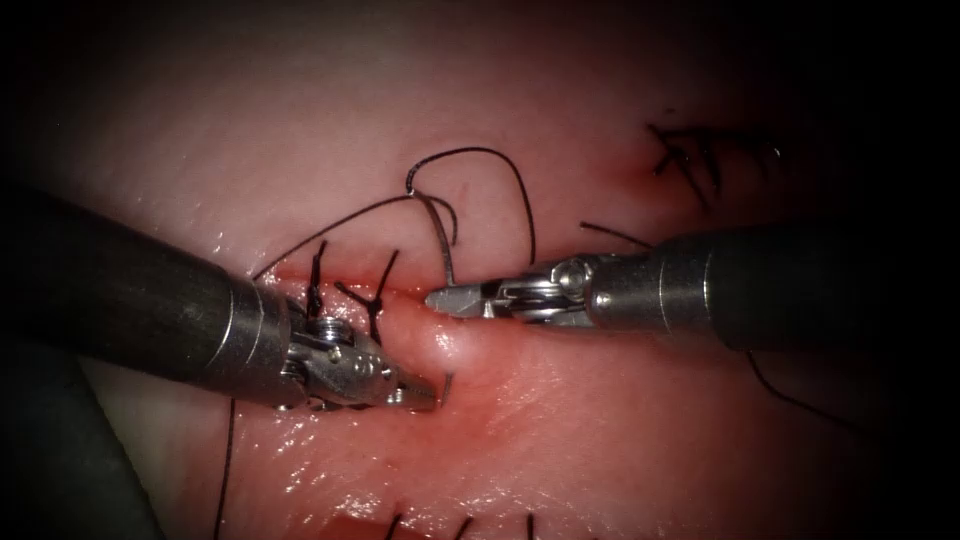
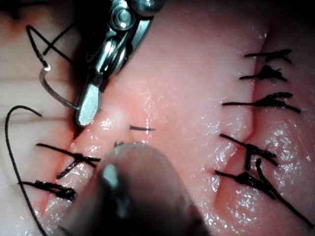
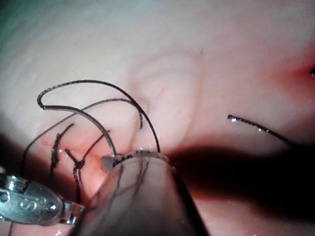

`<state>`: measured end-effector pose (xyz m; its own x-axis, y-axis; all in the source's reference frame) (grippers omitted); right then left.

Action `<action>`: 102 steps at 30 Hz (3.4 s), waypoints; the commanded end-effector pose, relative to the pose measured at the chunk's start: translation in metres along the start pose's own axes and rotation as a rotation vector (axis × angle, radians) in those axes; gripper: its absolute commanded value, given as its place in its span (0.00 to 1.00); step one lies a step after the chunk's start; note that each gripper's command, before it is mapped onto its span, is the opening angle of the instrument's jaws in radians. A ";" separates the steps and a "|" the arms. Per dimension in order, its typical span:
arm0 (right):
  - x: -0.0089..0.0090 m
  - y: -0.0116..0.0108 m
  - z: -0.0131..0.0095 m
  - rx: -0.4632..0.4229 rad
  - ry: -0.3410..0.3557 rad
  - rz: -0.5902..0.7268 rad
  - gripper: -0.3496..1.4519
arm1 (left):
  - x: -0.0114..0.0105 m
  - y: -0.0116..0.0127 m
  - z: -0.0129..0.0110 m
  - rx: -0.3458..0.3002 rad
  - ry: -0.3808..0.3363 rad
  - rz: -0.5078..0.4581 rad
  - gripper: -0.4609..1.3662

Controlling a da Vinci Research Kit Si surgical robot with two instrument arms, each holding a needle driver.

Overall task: Wound Closure
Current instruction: Use the right gripper to throw the needle through the bottom of the wound

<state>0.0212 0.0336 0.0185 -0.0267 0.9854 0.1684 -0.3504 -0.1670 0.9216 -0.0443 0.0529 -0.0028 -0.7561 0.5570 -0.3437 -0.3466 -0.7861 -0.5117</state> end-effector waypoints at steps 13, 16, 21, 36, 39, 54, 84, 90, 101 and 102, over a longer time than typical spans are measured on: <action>0.0023 0.0016 -0.0001 -0.037 0.246 -0.389 0.77 | -0.0001 0.0001 0.0000 -0.010 0.000 0.001 0.06; 0.0035 0.0017 -0.0003 -0.054 0.290 -0.511 0.80 | -0.0001 0.0001 0.0000 -0.010 0.000 0.001 0.06; 0.0051 0.0015 -0.0005 -0.037 0.311 -0.587 0.79 | -0.0001 0.0001 0.0000 -0.010 0.001 0.001 0.06; 0.0085 0.0001 0.0007 -0.038 0.341 -0.794 0.71 | -0.0003 0.0003 0.0002 -0.008 0.002 -0.001 0.06; 0.0087 0.0001 0.0011 -0.044 0.338 -0.798 0.53 | -0.0003 0.0002 0.0002 -0.009 0.002 -0.001 0.06; 0.0062 -0.0010 0.0005 -0.133 0.109 -0.540 0.00 | -0.0004 0.0001 0.0002 -0.010 0.002 0.001 0.06; -0.0027 -0.0016 0.0006 -0.123 -0.014 -0.123 0.00 | -0.0001 -0.0002 0.0002 -0.012 0.003 -0.005 0.06; -0.0041 -0.0018 0.0006 -0.152 -0.050 -0.109 0.00 | -0.0001 -0.0002 0.0002 -0.012 0.003 -0.005 0.06; -0.0063 -0.0014 -0.0001 -0.165 -0.107 -0.058 0.00 | 0.0000 -0.0002 0.0002 -0.013 0.003 -0.006 0.06; -0.0064 -0.0014 -0.0002 -0.167 -0.109 -0.047 0.00 | 0.0000 -0.0002 0.0002 -0.013 0.003 -0.006 0.06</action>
<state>0.0216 0.0274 0.0162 0.0912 0.9803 0.1749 -0.4934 -0.1081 0.8631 -0.0444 0.0530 -0.0025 -0.7526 0.5622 -0.3428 -0.3489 -0.7820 -0.5164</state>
